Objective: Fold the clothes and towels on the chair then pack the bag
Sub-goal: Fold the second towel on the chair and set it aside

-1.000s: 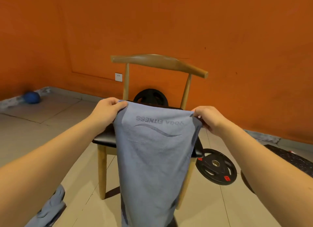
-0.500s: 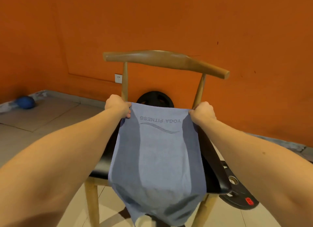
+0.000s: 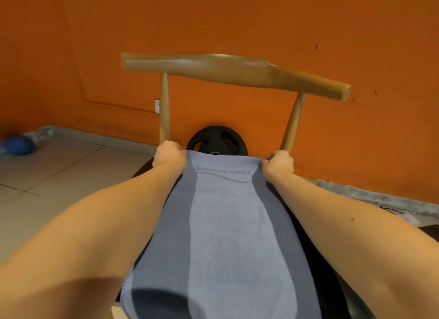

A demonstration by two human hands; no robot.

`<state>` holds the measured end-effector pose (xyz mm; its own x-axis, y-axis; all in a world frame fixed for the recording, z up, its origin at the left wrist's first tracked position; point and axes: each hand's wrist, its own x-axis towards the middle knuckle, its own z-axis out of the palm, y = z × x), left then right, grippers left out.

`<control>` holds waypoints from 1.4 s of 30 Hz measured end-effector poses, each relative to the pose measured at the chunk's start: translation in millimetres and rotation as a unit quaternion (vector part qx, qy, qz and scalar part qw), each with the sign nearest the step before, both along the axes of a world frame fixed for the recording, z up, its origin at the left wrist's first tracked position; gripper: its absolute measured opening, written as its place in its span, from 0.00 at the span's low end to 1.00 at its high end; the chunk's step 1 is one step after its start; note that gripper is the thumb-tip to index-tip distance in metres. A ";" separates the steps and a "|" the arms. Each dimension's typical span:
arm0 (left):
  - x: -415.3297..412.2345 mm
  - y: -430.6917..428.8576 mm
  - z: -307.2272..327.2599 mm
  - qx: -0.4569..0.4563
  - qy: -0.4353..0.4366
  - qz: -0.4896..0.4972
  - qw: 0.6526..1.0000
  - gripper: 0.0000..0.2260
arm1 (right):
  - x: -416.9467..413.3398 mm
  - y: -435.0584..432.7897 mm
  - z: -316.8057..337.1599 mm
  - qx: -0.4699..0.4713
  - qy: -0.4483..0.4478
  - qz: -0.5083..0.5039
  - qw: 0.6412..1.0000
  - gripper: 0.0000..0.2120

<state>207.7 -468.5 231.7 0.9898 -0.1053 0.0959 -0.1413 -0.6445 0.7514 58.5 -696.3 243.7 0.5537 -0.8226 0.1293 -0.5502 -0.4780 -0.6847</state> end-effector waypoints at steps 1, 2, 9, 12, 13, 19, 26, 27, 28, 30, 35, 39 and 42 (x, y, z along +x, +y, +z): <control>-2.9 1.0 -1.1 0.002 -0.001 -0.033 0.999 0.16 | -0.9 1.6 0.8 -0.001 0.013 0.020 1.000 0.12; -7.4 4.2 -2.1 0.006 -0.002 -0.075 0.997 0.21 | -2.7 5.0 1.8 -0.003 0.026 0.046 0.999 0.19; -87.1 59.9 7.9 0.018 -0.033 -0.171 0.985 0.19 | -60.5 48.4 22.8 -0.006 -0.002 0.137 0.991 0.17; -142.3 104.4 7.6 0.028 -0.090 -0.137 0.986 0.15 | -112.6 78.7 27.9 0.002 -0.060 0.144 0.988 0.13; -162.0 119.6 5.8 0.033 -0.107 -0.122 0.986 0.13 | -132.5 89.7 26.9 0.011 -0.078 0.143 0.987 0.12; -266.6 184.7 -8.0 -0.082 0.001 -0.011 0.997 0.11 | -264.0 167.2 -1.3 0.083 -0.155 0.077 0.981 0.07; -292.8 212.7 -56.0 -0.079 0.216 -0.044 0.972 0.17 | -333.0 189.7 -62.9 0.163 0.037 0.022 0.986 0.09; -296.2 211.8 -62.2 -0.068 0.233 -0.068 0.968 0.18 | -333.8 188.8 -68.6 0.197 0.040 0.027 0.979 0.15; -299.7 210.5 -67.0 -0.057 0.244 -0.088 0.964 0.18 | -332.9 187.5 -75.6 0.225 0.031 0.035 0.973 0.20; -304.3 206.0 -77.4 -0.047 0.257 -0.113 0.959 0.17 | -330.3 187.5 -84.3 0.265 0.014 0.060 0.962 0.24; -298.7 201.3 -107.6 -0.067 0.282 -0.122 0.949 0.12 | -317.4 180.2 -101.2 0.317 0.047 0.123 0.939 0.23; -303.2 207.7 -143.1 -0.023 0.310 -0.143 0.940 0.06 | -321.6 175.1 -130.2 0.310 0.191 0.143 0.920 0.21; -312.3 215.9 -166.2 0.050 0.345 -0.174 0.921 0.05 | -334.8 179.7 -157.8 0.303 0.304 0.151 0.891 0.25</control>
